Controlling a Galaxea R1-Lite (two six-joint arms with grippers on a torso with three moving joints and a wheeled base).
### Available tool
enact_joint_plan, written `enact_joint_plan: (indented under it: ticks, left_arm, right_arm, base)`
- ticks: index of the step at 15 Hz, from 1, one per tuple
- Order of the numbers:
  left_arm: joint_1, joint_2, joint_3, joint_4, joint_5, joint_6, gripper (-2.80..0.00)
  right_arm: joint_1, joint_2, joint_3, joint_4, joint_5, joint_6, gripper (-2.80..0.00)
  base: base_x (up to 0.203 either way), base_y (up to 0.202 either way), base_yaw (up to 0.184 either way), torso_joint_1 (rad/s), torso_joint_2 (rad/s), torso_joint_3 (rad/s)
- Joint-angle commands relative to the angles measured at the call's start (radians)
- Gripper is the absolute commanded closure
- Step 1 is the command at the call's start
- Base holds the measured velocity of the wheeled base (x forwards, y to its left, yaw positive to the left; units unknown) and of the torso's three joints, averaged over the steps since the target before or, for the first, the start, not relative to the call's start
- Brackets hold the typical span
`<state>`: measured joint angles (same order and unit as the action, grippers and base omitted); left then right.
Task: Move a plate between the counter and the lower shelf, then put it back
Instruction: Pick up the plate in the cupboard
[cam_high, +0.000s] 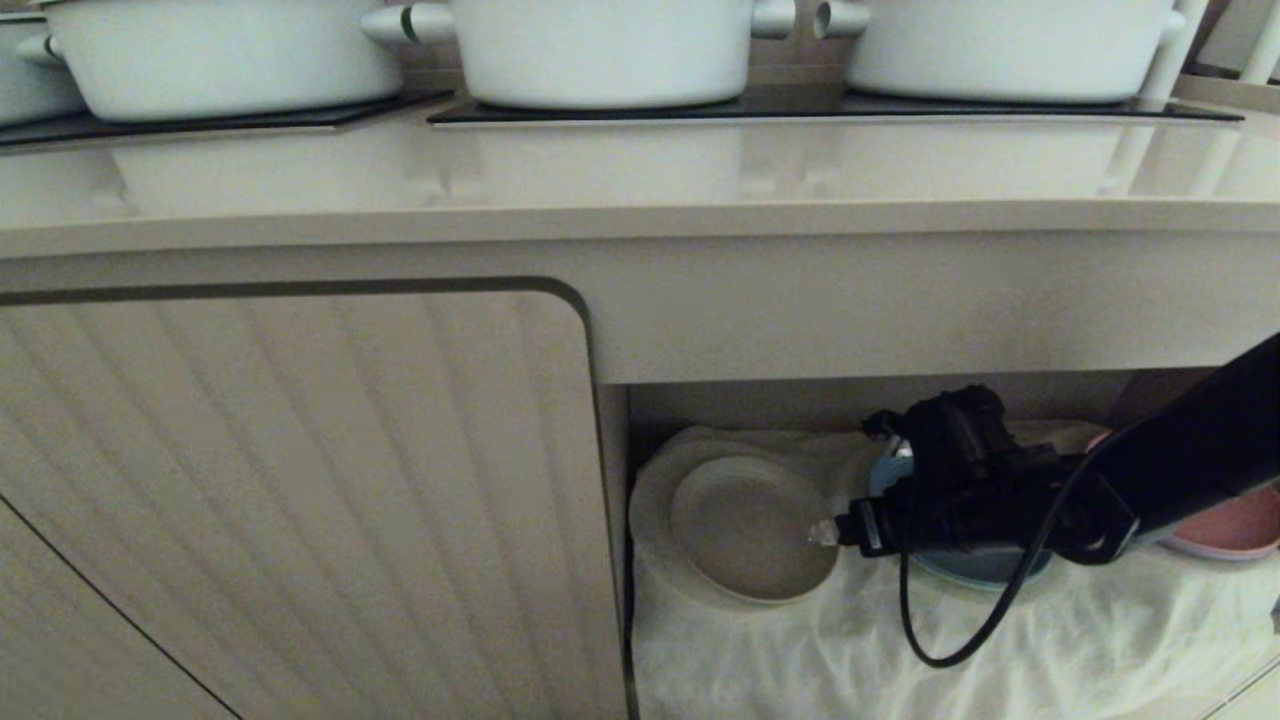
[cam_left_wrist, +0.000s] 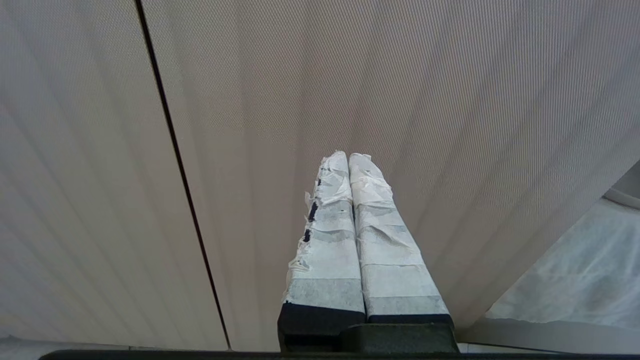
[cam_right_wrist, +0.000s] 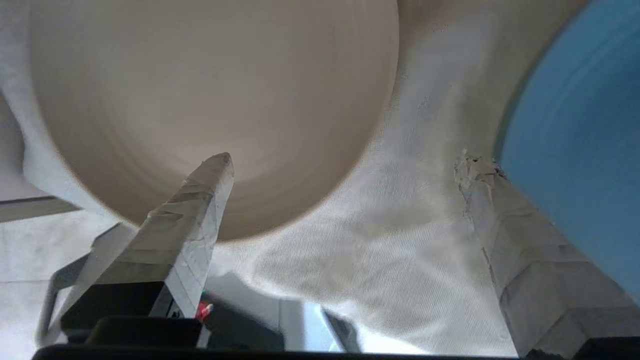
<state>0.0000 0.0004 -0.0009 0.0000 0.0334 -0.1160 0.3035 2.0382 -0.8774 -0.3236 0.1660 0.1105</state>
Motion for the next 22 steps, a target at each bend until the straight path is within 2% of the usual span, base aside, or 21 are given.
enact_joint_plan:
  ticks: [1, 5, 9, 22]
  left_arm:
    - [0.000, 0.000, 0.000, 0.000, 0.000, -0.001, 0.00]
    - [0.000, 0.000, 0.000, 0.000, 0.000, -0.001, 0.00]
    - [0.000, 0.000, 0.001, 0.000, 0.000, -0.001, 0.00]
    - [0.000, 0.000, 0.000, 0.000, 0.000, -0.001, 0.00]
  right_arm:
    - [-0.003, 0.020, -0.003, -0.010, 0.004, 0.002, -2.80]
    - [0.000, 0.032, -0.028, 0.015, 0.006, 0.012, -2.80]
    - [0.006, 0.032, -0.120, 0.147, 0.007, 0.052, -2.80]
    - [0.049, 0.126, -0.216, 0.199, 0.007, 0.106, -2.80]
  base:
    - [0.000, 0.000, 0.000, 0.000, 0.00, 0.000]
    - [0.000, 0.000, 0.000, 0.000, 0.00, 0.000]
    - [0.000, 0.000, 0.000, 0.000, 0.00, 0.000]
    - [0.000, 0.000, 0.000, 0.000, 0.00, 0.000]
